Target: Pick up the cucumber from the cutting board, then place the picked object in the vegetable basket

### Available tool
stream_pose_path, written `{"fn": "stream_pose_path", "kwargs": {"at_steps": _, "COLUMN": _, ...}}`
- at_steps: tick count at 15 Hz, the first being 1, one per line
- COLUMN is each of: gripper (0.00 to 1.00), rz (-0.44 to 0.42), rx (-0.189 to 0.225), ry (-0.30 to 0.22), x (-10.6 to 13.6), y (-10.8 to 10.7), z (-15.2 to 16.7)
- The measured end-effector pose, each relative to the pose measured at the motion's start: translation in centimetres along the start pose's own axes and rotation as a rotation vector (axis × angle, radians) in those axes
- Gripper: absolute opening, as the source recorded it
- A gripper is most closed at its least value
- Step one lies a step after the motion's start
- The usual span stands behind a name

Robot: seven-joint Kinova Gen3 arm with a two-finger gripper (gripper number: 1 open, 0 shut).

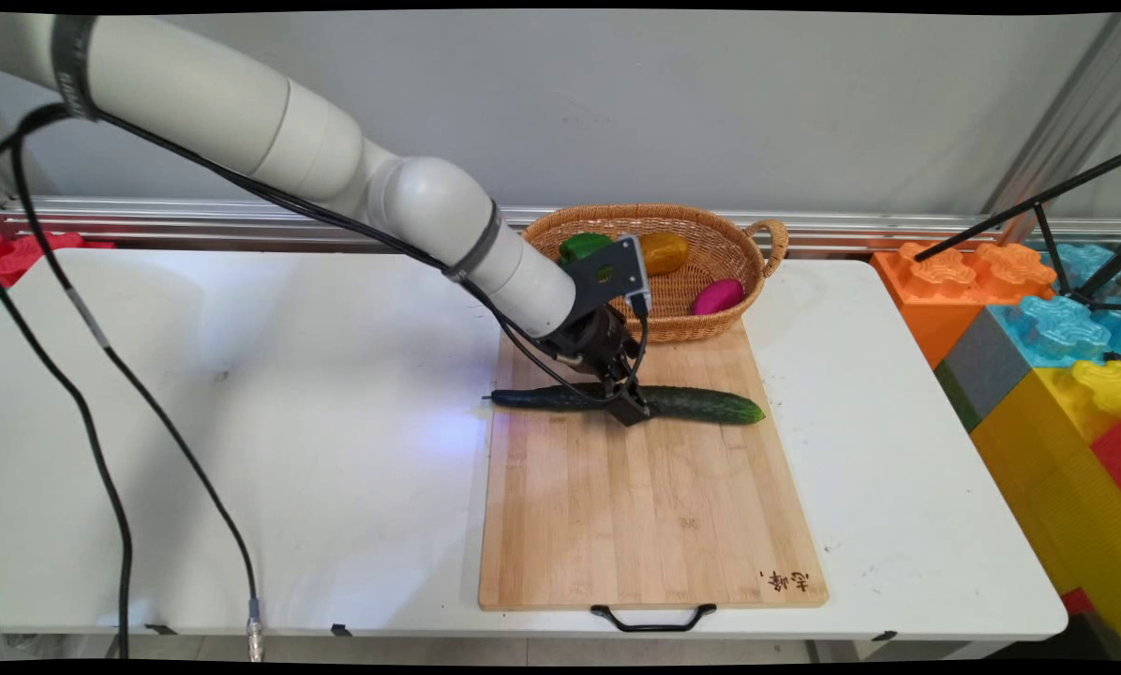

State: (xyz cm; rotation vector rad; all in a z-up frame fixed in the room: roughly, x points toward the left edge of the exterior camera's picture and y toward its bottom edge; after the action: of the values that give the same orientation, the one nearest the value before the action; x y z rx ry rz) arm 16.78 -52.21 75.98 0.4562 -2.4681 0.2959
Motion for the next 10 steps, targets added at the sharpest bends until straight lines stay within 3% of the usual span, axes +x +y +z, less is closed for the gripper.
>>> {"fn": "stream_pose_path", "kwargs": {"at_steps": 3, "gripper": 1.0, "rz": 0.003, "rx": -0.02, "ry": 0.017, "x": -0.3, "y": -0.1, "z": 0.9}}
{"fn": "stream_pose_path", "kwargs": {"at_steps": 4, "gripper": 0.0, "rz": 0.005, "rx": -0.027, "ry": 0.023, "x": -0.3, "y": -0.1, "z": 1.1}}
{"fn": "stream_pose_path", "kwargs": {"at_steps": 10, "gripper": 0.0, "rz": 0.015, "rx": -0.073, "ry": 0.043, "x": -0.2, "y": 0.4, "z": 1.4}}
